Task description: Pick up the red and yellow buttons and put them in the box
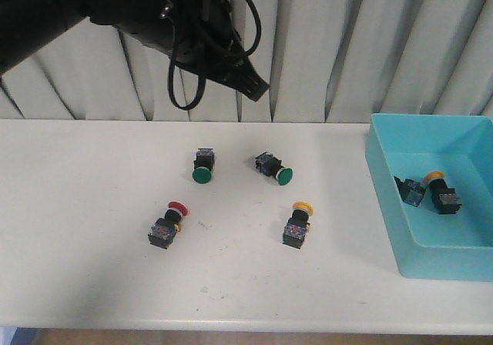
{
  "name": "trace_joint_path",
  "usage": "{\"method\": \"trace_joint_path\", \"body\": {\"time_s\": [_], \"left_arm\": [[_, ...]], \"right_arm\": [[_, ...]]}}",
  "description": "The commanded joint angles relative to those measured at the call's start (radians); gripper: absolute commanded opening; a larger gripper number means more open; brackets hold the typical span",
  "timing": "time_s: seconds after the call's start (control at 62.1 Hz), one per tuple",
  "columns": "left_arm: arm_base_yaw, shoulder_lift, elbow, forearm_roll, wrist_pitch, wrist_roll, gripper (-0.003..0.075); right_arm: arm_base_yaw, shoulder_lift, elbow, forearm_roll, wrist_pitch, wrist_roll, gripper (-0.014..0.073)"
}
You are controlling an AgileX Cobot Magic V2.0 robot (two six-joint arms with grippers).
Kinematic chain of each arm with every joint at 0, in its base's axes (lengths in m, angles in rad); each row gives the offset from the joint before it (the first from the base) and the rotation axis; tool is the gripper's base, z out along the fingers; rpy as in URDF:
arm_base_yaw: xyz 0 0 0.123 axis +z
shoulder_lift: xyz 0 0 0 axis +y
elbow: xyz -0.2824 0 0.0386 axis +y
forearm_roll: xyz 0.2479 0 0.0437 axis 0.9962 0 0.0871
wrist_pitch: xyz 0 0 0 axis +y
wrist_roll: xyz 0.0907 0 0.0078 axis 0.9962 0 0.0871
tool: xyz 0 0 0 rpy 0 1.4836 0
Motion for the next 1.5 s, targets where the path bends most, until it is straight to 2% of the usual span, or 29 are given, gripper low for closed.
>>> {"method": "trace_joint_path", "body": {"time_s": [0.0, 0.097, 0.177, 0.29, 0.387, 0.515, 0.644, 0.966, 1.063, 1.305, 1.482], "left_arm": [[0.038, -0.145, 0.058, 0.104, -0.092, -0.066, -0.0008], [0.142, -0.314, 0.291, 0.113, -0.242, -0.203, -0.0008], [0.244, -0.487, 0.563, 0.093, -0.416, -0.27, -0.0008], [0.366, -0.732, 0.954, 0.086, -0.671, -0.254, -0.0008], [0.46, -0.93, 1.237, 0.081, -0.834, -0.207, -0.0008], [0.569, -1.162, 1.531, 0.005, -0.961, -0.123, -0.0008], [0.648, -1.35, 1.738, -0.057, -1.01, -0.111, -0.0008], [0.71, -1.678, 1.985, -0.06, -1.011, -0.208, -0.0008], [0.71, -1.765, 1.986, -0.059, -0.929, -0.219, -0.0008], [0.705, -1.76, 1.986, -0.14, -0.932, -0.22, -0.0008], [0.644, -1.76, 1.986, -0.141, -0.935, -0.205, -0.0008]], "right_arm": [[0.001, -0.006, -0.025, 0.019, -0.06, -0.004, -0.0003], [0.001, -0.006, -0.025, 0.019, -0.06, -0.004, -0.0003], [0.001, -0.006, -0.025, 0.019, -0.06, -0.004, -0.0003], [0.001, -0.006, -0.025, 0.019, -0.061, -0.004, -0.0003], [0.001, -0.006, -0.025, 0.019, -0.061, -0.004, -0.0003], [0.001, -0.006, -0.025, 0.019, -0.061, -0.004, -0.0003], [0.001, -0.006, -0.025, 0.019, -0.061, -0.004, -0.0003], [0.001, -0.006, -0.025, 0.019, -0.061, -0.004, -0.0003], [0.001, -0.006, -0.025, 0.019, -0.061, -0.004, -0.0003], [0.001, -0.006, -0.025, 0.019, -0.063, -0.004, -0.0003], [0.001, -0.006, -0.025, 0.019, -0.063, -0.004, -0.0003]]}}
